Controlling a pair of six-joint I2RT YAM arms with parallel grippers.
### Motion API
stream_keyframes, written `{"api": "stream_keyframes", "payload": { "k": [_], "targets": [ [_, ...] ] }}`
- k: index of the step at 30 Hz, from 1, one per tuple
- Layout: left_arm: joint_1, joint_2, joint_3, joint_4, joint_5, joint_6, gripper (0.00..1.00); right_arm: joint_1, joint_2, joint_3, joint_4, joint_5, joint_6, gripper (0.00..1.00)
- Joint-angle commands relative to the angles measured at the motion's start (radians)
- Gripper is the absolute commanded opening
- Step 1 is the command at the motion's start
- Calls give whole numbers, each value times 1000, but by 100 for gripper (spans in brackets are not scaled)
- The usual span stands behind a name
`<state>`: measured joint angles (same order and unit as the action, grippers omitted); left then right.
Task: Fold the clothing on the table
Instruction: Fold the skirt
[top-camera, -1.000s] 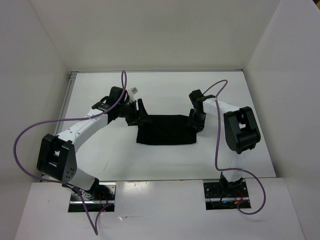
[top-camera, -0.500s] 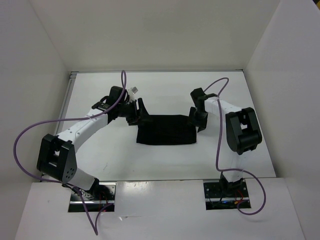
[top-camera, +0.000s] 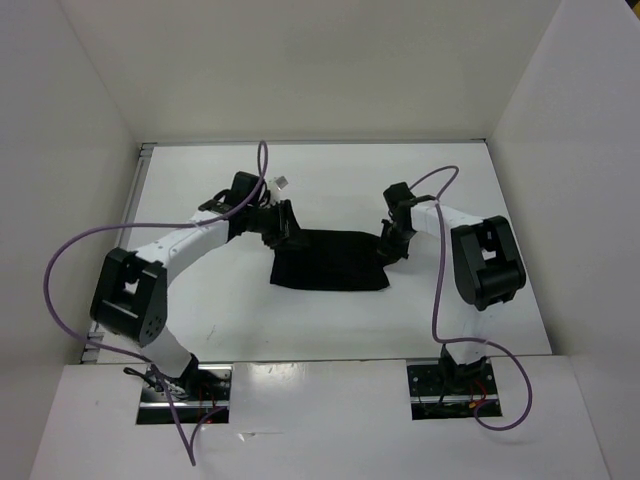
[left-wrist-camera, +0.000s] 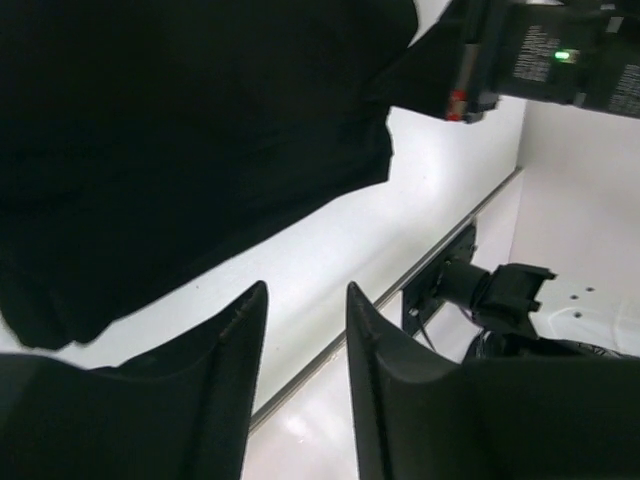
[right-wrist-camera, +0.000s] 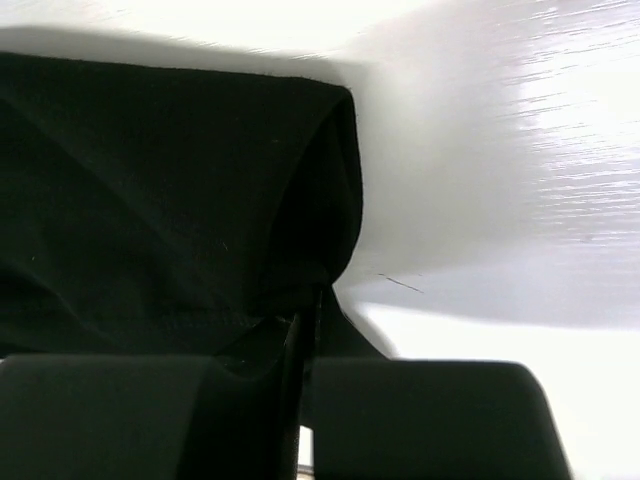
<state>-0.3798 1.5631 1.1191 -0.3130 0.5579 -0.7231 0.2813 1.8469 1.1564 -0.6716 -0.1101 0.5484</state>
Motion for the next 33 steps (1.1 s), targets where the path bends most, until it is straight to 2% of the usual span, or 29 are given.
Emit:
{"api": "stream_keyframes", "payload": {
  "k": [1, 5, 9, 12, 14, 20, 26, 33],
  "targets": [
    [-22, 109, 68, 23, 53, 56, 43, 4, -35, -53, 107, -23, 18, 0],
    [-56, 241, 182, 23, 83, 80, 42, 4, -103, -54, 96, -54, 27, 0],
    [-76, 347, 283, 23, 17, 80, 40, 4, -150, -54, 84, -63, 27, 0],
    [-76, 432, 337, 23, -13, 44, 24, 4, -150, -54, 73, -72, 27, 0],
    [-76, 454, 357, 23, -71, 18, 0, 4, -150, -54, 73, -83, 18, 0],
    [-110, 502, 375, 45, -226, -30, 0, 4, -150, -54, 73, -83, 18, 0],
    [-119, 550, 375, 153, -237, -85, 0, 4, -132, -44, 64, -114, 8, 0],
    [-146, 586, 407, 109, -358, -108, 0, 4, -135, -24, 49, -114, -1, 0]
  ]
}}
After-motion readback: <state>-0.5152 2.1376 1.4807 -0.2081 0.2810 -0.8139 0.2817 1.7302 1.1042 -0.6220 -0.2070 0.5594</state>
